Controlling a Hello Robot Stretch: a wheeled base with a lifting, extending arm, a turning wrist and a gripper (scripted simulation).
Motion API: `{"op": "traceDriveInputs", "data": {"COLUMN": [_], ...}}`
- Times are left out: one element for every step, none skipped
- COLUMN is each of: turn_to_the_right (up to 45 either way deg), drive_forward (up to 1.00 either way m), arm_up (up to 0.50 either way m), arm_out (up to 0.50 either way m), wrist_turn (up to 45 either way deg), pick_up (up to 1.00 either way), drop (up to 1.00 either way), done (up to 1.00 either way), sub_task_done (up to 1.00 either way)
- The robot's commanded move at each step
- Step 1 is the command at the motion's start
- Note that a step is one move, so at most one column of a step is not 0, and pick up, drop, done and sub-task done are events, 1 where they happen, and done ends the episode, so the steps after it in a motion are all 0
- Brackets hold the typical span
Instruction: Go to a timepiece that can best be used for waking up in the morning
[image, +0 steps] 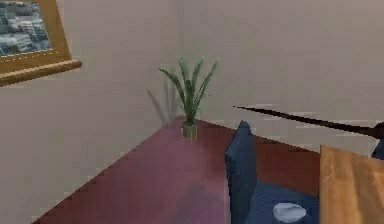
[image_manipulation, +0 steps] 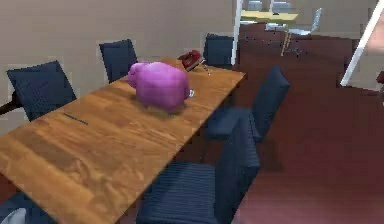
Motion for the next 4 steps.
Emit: {"op": "traceDriveInputs", "data": {"turn_to_the_right": [-45.0, -45.0, -15.0, 0.0], "drive_forward": [0.0, 0.0, 0.0, 0.05], "arm_up": [0.0, 0.0, 0.0, 0.0], "arm_out": [0.0, 0.0, 0.0, 0.0], "wrist_turn": [0.0, 0.0, 0.0, 0.0], "pick_up": [0.0, 0.0, 0.0, 0.0], "drop": [0.0, 0.0, 0.0, 0.0], "done": [0.0, 0.0, 0.0, 0.0], "sub_task_done": [0.0, 0.0, 0.0, 0.0]}}
